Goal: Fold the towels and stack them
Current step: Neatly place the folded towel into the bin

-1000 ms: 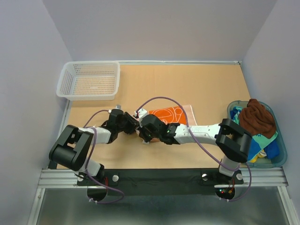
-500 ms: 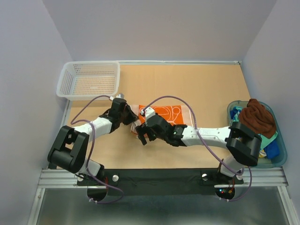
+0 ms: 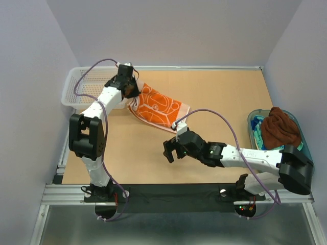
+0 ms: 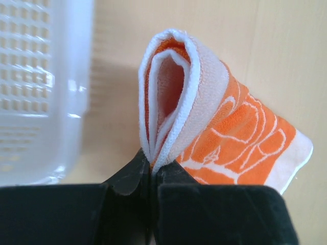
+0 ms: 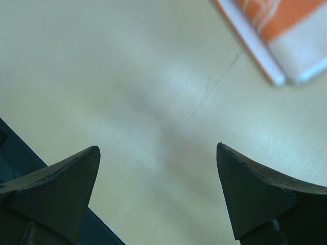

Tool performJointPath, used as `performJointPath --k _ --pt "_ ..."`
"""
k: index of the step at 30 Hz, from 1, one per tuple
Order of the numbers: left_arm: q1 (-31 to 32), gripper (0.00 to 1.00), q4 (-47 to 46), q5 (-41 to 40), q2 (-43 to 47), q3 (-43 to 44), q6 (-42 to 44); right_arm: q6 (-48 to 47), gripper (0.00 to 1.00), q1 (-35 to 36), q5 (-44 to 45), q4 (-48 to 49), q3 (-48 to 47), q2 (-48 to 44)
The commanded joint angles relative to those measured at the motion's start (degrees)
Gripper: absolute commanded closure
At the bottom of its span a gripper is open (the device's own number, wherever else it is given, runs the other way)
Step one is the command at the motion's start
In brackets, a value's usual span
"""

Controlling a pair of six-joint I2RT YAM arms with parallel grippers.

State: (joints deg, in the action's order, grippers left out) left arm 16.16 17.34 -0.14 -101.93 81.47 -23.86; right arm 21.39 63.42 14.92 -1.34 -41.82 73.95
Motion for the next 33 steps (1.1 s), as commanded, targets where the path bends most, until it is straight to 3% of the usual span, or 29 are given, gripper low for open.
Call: performJointPath --k 1,9,21,33 --pt "-4.55 1.00 10.51 -2.93 -1.33 12.70 7.94 1.03 0.00 -0.14 -1.38 -0.68 1.13 1.19" --pt "-9.74 1.00 20.44 -7.06 -9.07 32.41 15.15 -1.52 0.00 -0.14 -7.17 -0.94 -4.66 13.75" --pt "-13.26 1.00 28.35 -11.27 -18.91 53.78 25.33 -2.23 0.00 -0.14 -9.20 -4.10 -8.98 18.95" --pt "-13.88 1.00 27.74 -18.22 -19.89 53.70 33.26 -0.73 0.00 -0.14 -5.16 -7.71 -11.88 20.71"
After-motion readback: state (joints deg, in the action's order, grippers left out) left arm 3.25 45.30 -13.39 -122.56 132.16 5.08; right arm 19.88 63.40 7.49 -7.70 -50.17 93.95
